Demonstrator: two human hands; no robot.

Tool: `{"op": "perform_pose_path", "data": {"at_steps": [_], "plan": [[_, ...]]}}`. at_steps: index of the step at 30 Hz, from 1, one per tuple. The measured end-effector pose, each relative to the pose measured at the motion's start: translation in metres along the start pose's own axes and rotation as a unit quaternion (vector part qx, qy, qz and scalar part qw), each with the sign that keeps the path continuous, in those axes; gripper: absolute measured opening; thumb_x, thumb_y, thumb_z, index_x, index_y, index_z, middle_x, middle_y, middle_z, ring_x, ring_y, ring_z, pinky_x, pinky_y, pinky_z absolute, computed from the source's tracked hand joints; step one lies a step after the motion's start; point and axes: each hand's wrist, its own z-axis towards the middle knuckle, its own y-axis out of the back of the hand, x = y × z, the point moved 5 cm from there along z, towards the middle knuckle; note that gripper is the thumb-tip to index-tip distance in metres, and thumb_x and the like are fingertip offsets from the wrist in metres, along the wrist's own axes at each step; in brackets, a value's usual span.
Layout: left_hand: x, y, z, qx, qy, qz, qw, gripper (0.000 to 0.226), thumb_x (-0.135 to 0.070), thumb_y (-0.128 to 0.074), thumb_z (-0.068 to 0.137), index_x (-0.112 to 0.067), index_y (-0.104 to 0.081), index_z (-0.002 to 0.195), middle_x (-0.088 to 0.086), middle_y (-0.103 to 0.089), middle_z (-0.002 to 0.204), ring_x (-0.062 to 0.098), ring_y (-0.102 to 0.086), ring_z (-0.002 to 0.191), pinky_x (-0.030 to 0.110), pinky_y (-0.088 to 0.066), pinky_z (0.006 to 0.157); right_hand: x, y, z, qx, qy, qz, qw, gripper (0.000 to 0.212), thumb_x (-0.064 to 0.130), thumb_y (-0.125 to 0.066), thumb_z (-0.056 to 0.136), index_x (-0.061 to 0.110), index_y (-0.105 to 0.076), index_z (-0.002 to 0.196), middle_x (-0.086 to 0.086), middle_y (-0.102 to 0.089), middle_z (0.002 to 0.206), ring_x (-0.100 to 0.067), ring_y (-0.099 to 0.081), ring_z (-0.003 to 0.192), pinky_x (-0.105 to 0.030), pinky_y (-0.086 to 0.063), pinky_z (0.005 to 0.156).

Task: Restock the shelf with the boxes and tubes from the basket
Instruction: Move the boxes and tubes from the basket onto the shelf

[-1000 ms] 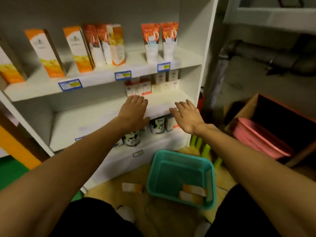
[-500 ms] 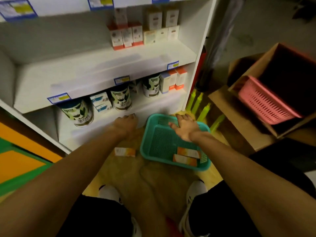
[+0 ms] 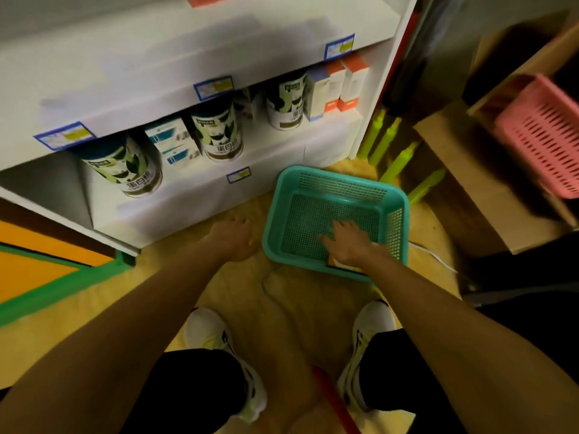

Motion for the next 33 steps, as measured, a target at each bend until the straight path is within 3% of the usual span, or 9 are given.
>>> {"op": "perform_pose_path", "data": {"at_steps": [5,8,11,15,23,28,33], "plan": [[0.015,-0.037,0.025,0.037,0.001,-0.007,0.999,0.057,-0.055,-0.039,0.099,-0.011,-0.051,0.133,0.014,-0.054,0.135,0.031,-0.053,0.122,0.042,-0.042,0.104,0.004,-0.029,0.021,0.031,-0.001,-0.002,1.000,0.066,0.054,-0.036,0.101,0.006,-0.036,0.147,-0.020,-0.036,0.152,-0.037,-0.032,0.140,-0.050,-0.032,0.113],[0.022,-0.058,0.044,0.070,-0.011,0.001,0.997,0.052,-0.052,-0.042,0.097,-0.014,-0.053,0.131,0.013,-0.054,0.134,0.031,-0.052,0.122,0.045,-0.041,0.105,0.011,-0.043,0.035,0.029,0.004,-0.008,1.000,0.064,0.051,-0.035,0.103,0.007,-0.033,0.150,-0.019,-0.032,0.155,-0.037,-0.026,0.144,-0.048,-0.027,0.115],[0.026,-0.075,0.056,0.079,-0.011,0.011,0.997,0.054,-0.049,-0.043,0.097,-0.013,-0.047,0.137,0.016,-0.047,0.141,0.034,-0.045,0.129,0.046,-0.035,0.109,0.007,-0.056,0.046,0.035,-0.006,-0.024,0.999,0.063,0.052,-0.034,0.102,0.011,-0.032,0.151,-0.017,-0.030,0.157,-0.037,-0.022,0.146,-0.051,-0.024,0.116],[0.034,-0.095,0.080,0.079,0.028,-0.006,0.996,0.071,-0.050,-0.043,0.098,-0.008,-0.025,0.152,0.017,-0.029,0.157,0.037,-0.033,0.141,0.048,-0.034,0.112,0.001,-0.082,0.060,0.059,-0.023,-0.020,0.998,0.061,0.051,-0.035,0.102,0.014,-0.031,0.151,-0.018,-0.032,0.155,-0.040,-0.021,0.145,-0.056,-0.021,0.116],[0.042,-0.137,0.108,0.113,0.060,0.030,0.991,0.079,-0.034,-0.062,0.092,-0.011,-0.018,0.154,0.012,-0.025,0.159,0.034,-0.026,0.145,0.044,-0.046,0.099,0.001,-0.113,0.089,0.058,-0.018,-0.006,0.998,0.066,0.051,-0.037,0.101,0.014,-0.026,0.154,-0.016,-0.032,0.156,-0.035,-0.022,0.146,-0.054,-0.014,0.120],[0.036,-0.139,0.116,0.056,0.028,0.125,0.990,0.056,-0.029,-0.055,0.094,-0.017,-0.036,0.146,0.010,-0.041,0.148,0.031,-0.043,0.133,0.038,-0.043,0.101,-0.004,-0.116,0.091,0.038,-0.006,0.015,0.999,0.061,0.047,-0.039,0.101,0.015,-0.032,0.152,-0.013,-0.037,0.153,-0.032,-0.027,0.143,-0.049,-0.020,0.119],[0.037,-0.119,0.116,0.027,0.036,0.057,0.997,0.058,-0.043,-0.052,0.095,-0.013,-0.039,0.142,0.014,-0.046,0.142,0.033,-0.049,0.124,0.041,-0.043,0.096,-0.016,-0.104,0.082,0.036,-0.028,0.015,0.999,0.061,0.045,-0.041,0.101,0.014,-0.031,0.152,-0.013,-0.036,0.153,-0.032,-0.026,0.143,-0.049,-0.025,0.117]]}}
